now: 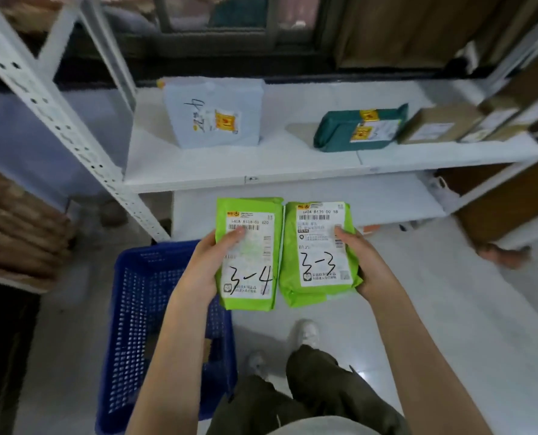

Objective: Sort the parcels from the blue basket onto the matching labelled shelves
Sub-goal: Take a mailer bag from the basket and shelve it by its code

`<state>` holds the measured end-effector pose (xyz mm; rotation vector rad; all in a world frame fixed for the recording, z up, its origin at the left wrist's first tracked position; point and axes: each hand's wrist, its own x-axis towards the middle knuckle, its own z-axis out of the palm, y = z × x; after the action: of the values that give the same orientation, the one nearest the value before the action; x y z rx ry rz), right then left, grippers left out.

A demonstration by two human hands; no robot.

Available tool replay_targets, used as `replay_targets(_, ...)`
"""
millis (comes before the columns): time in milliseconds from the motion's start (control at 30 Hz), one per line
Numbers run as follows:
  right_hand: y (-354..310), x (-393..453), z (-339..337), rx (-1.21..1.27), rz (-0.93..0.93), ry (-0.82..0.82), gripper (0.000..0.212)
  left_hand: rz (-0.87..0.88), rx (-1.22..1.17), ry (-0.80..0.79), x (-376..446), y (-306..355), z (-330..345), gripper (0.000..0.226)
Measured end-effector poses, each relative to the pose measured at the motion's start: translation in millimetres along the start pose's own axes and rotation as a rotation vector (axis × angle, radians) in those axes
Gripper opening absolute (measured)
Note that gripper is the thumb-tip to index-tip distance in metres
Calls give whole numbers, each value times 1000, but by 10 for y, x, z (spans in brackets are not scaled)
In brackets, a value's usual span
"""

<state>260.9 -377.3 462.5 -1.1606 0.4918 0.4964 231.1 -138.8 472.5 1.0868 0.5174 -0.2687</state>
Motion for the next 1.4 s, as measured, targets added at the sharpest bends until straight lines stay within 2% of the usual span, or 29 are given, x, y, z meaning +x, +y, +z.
replay_targets(133, -80, -250, -389, 99, -88, 89, 23, -51, 89, -77, 141, -88, 393, 11)
replay_targets(167, -125, -390, -662, 157, -136, 138, 22, -78, 148, -146, 197, -166, 694, 12)
replay_targets(333, -173, -656, -1252, 269, -210, 243, 25, -106, 262, -294, 337, -353, 1363, 15)
replay_targets(467, -227, -879, -1803, 324, -254, 288, 18, -126, 313, -370, 323, -618, 1993, 12)
replay_targets(967, -597, -1235, -3453, 433, -338, 394, 16, -194, 385, -464, 308, -1459, 3721, 10)
replay_targets(1200, -845, -931, -3900, 440, -329, 389, 27, -176, 423, -450, 655, -1534, 4222, 10)
replay_targets(1400, -1355, -451, -4289, 412, -278, 364, 33, -190, 390, -436, 1144, -1518, 4734, 11)
